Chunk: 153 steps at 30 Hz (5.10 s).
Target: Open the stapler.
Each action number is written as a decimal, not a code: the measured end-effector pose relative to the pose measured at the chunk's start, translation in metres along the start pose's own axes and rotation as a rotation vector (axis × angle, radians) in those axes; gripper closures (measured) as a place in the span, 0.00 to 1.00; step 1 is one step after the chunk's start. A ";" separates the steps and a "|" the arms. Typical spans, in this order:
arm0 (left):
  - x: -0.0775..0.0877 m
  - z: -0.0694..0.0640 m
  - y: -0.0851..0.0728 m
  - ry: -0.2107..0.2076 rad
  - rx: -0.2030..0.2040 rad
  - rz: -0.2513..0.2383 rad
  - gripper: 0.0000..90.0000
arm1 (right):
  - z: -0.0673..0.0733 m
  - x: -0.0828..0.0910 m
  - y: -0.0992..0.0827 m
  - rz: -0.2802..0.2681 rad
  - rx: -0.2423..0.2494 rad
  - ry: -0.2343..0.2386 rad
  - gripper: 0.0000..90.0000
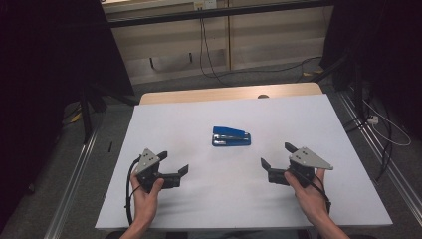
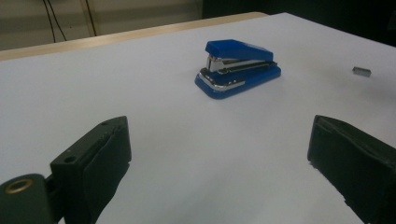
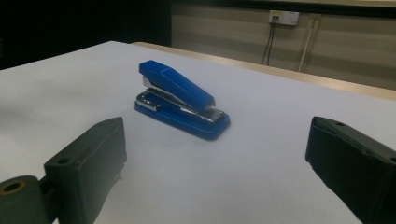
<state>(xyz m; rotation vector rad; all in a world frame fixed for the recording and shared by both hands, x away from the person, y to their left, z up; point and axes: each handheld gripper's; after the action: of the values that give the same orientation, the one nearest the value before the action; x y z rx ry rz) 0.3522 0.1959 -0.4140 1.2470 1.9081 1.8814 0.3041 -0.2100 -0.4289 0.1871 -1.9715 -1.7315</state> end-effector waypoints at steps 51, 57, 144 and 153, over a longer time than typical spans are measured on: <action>-0.108 0.013 0.046 -0.052 -0.089 0.018 0.07 | 0.030 -0.114 0.030 0.018 0.022 0.202 0.38; -0.117 0.027 0.041 -0.019 -0.064 0.032 0.08 | 0.027 -0.121 0.028 0.043 0.036 0.214 0.43; -0.153 0.014 0.043 -0.082 -0.102 0.113 1.00 | 0.042 -0.174 0.024 0.290 0.142 0.260 1.00; -0.153 0.013 0.046 -0.081 -0.107 0.097 1.00 | 0.041 -0.172 0.023 0.286 0.137 0.263 1.00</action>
<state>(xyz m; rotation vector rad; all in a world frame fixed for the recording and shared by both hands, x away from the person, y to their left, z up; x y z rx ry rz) 0.4761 0.0976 -0.4384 1.3818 1.7127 1.9202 0.4386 -0.0967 -0.4568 0.1619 -1.8225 -1.3223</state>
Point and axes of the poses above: each handheld gripper's, and its own axes: x roughly backward along the jaws, y roughly out of its top, z roughly to its left, and after that the axes turned 5 degrees about x, right-handed
